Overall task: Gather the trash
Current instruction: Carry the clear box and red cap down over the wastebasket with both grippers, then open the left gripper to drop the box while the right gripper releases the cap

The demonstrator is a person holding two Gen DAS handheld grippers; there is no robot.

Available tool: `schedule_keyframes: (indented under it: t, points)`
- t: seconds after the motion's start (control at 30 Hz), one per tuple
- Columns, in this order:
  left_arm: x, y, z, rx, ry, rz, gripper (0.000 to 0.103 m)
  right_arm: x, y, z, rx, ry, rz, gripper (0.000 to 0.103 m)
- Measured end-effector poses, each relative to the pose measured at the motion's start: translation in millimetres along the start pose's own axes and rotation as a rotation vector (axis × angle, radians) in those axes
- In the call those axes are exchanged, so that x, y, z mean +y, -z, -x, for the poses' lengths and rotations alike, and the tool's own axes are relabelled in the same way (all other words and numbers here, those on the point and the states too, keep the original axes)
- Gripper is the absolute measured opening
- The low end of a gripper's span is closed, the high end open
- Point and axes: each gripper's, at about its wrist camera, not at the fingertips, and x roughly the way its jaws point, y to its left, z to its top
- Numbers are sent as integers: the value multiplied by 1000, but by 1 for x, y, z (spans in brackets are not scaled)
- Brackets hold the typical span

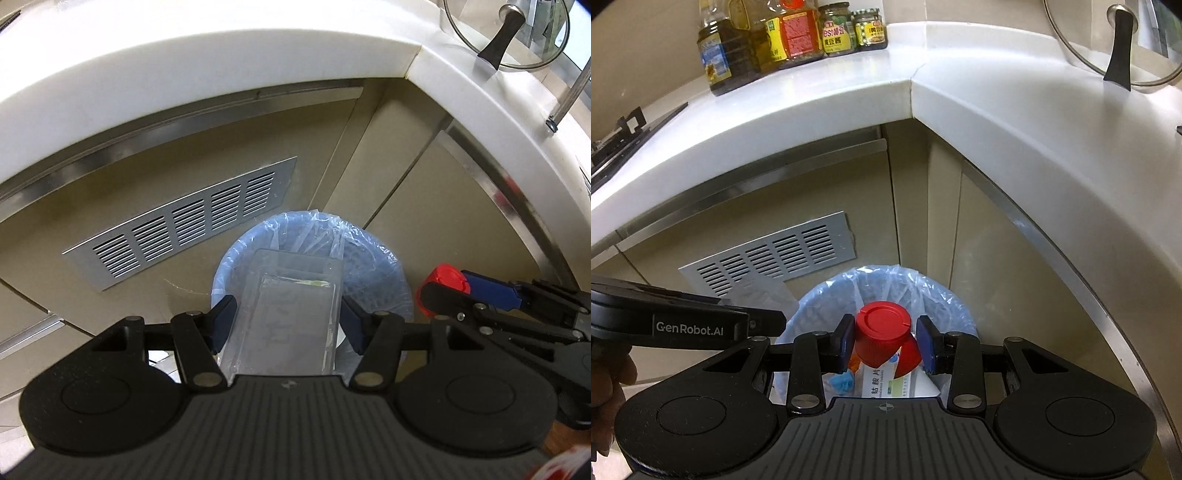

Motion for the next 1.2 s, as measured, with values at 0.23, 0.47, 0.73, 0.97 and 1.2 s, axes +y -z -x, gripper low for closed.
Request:
schedule_keyframes:
  t: [0.23,0.47,0.73,0.97,1.2]
  points:
    - [1,0,-13,12,5,0,57,-3,3,-12,13,10,-2,37]
    - [5,2,-30,18,11,-7,57,-3,9,-24,25,24,-5,37]
    - [8,5,-54,29,23,-6,57,-5,18,-37,42,43,-27,37]
    - [8,8,-68,35,38,-5,57,-6,19,-46,48,54,-39,37]
    - [11,8,-76,30,47,2,57,-6,20,-51,47,63,-50,37]
